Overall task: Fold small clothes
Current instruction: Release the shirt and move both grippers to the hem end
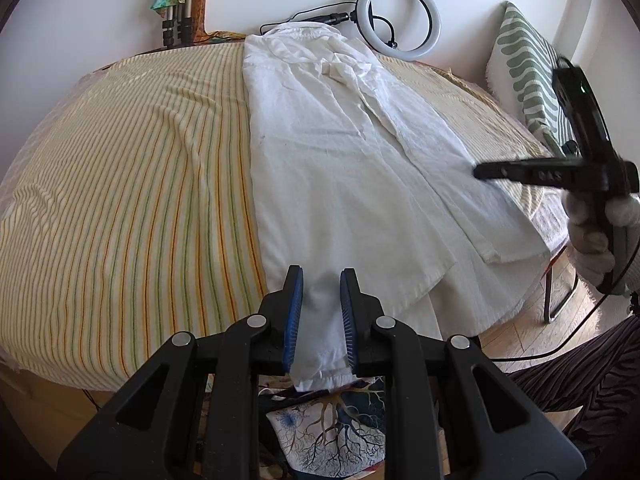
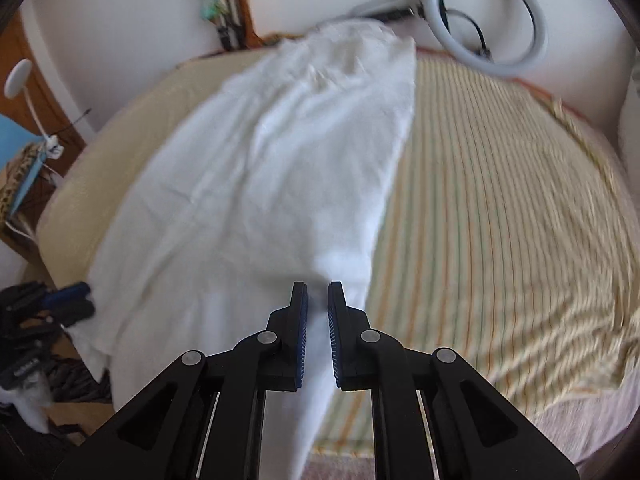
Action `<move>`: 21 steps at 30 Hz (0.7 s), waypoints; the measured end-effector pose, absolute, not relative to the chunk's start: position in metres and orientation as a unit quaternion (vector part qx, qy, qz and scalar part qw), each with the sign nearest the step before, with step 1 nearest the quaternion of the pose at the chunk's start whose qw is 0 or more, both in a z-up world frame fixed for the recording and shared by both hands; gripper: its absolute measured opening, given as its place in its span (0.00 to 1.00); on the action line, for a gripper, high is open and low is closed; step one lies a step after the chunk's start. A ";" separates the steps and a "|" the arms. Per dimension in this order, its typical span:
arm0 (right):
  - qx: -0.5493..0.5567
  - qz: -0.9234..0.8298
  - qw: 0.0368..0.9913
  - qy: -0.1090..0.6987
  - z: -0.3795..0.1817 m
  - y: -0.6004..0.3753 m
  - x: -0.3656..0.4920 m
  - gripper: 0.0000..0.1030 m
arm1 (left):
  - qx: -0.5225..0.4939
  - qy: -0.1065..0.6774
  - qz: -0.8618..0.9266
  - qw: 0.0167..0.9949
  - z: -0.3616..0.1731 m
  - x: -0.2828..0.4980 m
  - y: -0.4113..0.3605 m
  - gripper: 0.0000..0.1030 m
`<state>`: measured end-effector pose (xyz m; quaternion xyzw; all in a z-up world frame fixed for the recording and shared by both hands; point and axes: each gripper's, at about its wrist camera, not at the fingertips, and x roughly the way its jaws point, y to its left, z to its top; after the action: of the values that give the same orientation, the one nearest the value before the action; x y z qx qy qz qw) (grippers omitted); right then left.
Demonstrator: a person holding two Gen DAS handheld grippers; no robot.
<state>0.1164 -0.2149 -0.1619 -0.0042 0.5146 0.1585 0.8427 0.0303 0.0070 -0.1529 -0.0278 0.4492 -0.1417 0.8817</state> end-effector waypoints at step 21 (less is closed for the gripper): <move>0.175 0.223 0.773 0.568 -0.172 -0.267 0.061 0.36 | -0.179 0.524 -0.188 0.811 -0.146 0.031 0.060 0.37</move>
<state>0.0613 -0.2672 -0.1724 0.1748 0.5680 0.2228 0.7728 0.0308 0.0601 -0.1461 -0.1791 0.5240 -0.1876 0.8112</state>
